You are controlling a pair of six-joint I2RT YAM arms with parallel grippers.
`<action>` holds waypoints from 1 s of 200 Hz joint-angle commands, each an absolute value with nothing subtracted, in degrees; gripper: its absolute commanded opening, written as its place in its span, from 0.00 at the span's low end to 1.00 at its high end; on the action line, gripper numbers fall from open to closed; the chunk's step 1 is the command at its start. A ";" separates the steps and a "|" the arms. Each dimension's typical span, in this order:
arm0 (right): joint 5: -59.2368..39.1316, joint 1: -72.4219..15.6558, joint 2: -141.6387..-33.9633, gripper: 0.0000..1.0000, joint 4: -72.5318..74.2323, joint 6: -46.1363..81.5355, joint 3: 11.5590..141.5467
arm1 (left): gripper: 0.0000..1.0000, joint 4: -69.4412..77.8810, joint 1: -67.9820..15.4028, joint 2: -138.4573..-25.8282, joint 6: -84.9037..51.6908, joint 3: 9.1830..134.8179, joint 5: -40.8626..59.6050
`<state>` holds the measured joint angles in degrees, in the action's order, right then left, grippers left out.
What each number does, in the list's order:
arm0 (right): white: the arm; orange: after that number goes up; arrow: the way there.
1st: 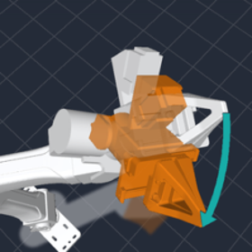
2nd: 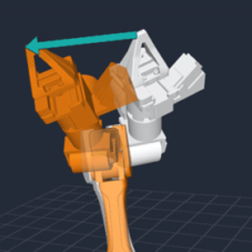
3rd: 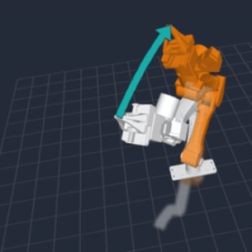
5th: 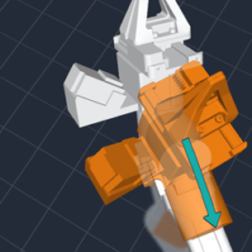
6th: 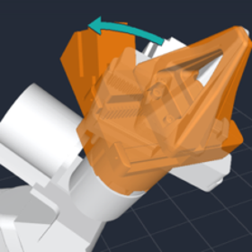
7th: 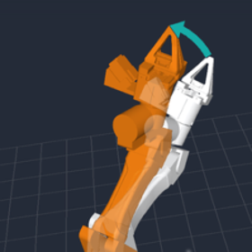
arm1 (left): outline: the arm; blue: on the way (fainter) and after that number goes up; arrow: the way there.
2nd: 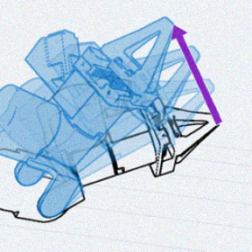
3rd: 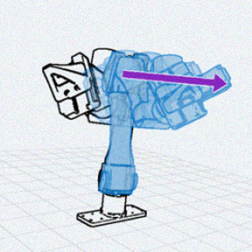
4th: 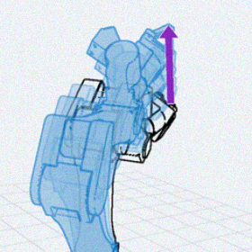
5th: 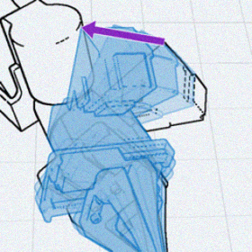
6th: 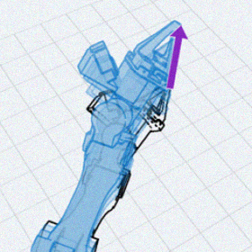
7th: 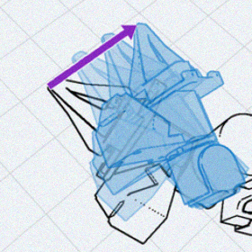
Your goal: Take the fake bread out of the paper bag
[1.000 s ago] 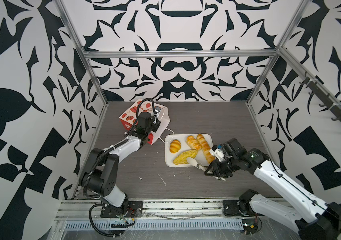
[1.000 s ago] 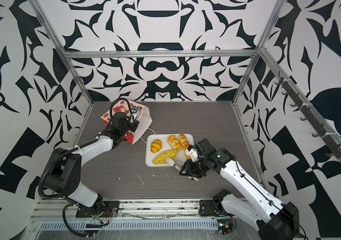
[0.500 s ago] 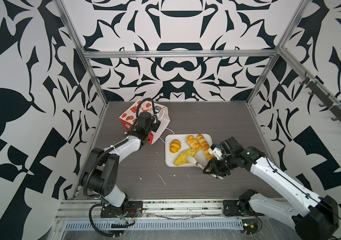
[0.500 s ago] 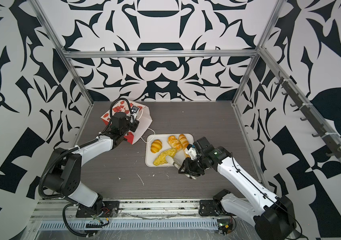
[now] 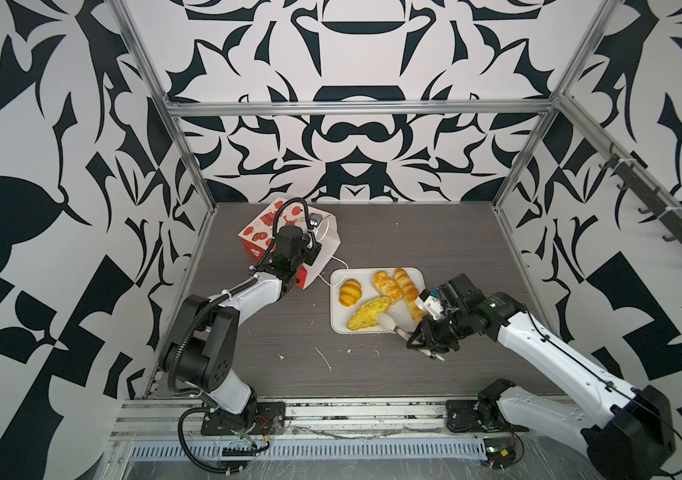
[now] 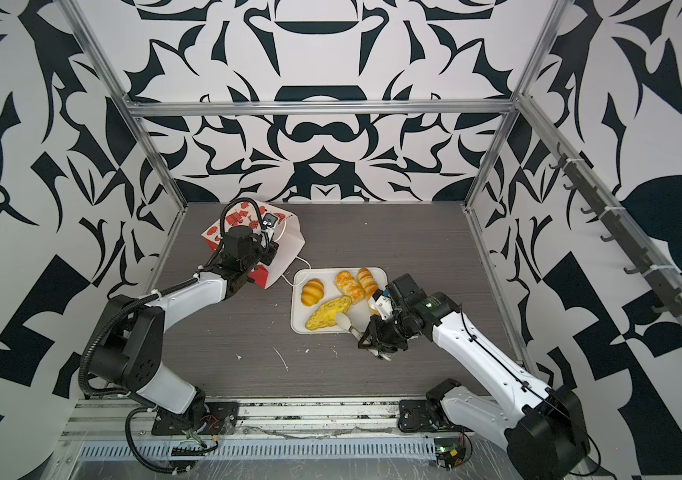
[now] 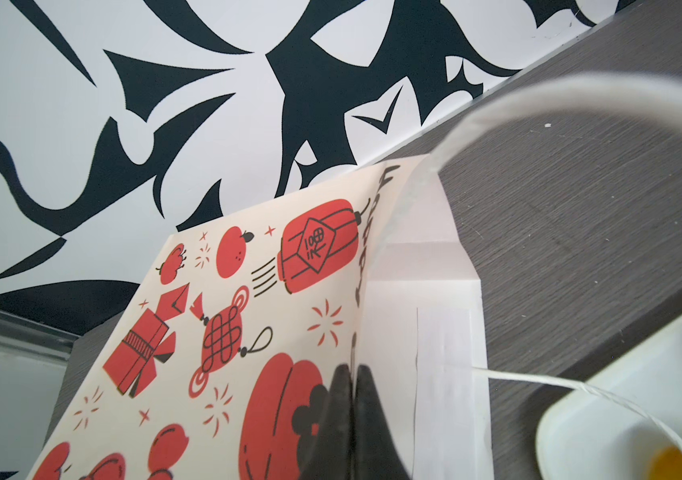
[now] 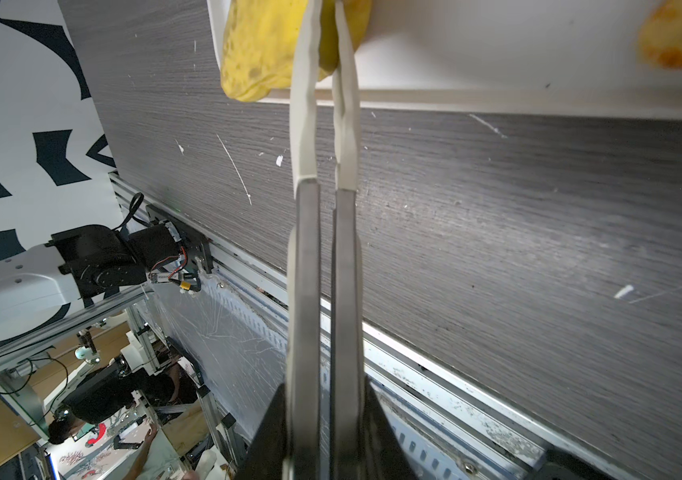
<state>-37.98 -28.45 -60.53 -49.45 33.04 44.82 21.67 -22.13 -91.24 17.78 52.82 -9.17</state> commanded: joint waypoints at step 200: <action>-47.99 -24.19 -66.72 0.04 -67.76 45.43 60.49 | 0.00 27.36 -21.96 -90.04 18.36 50.01 -7.65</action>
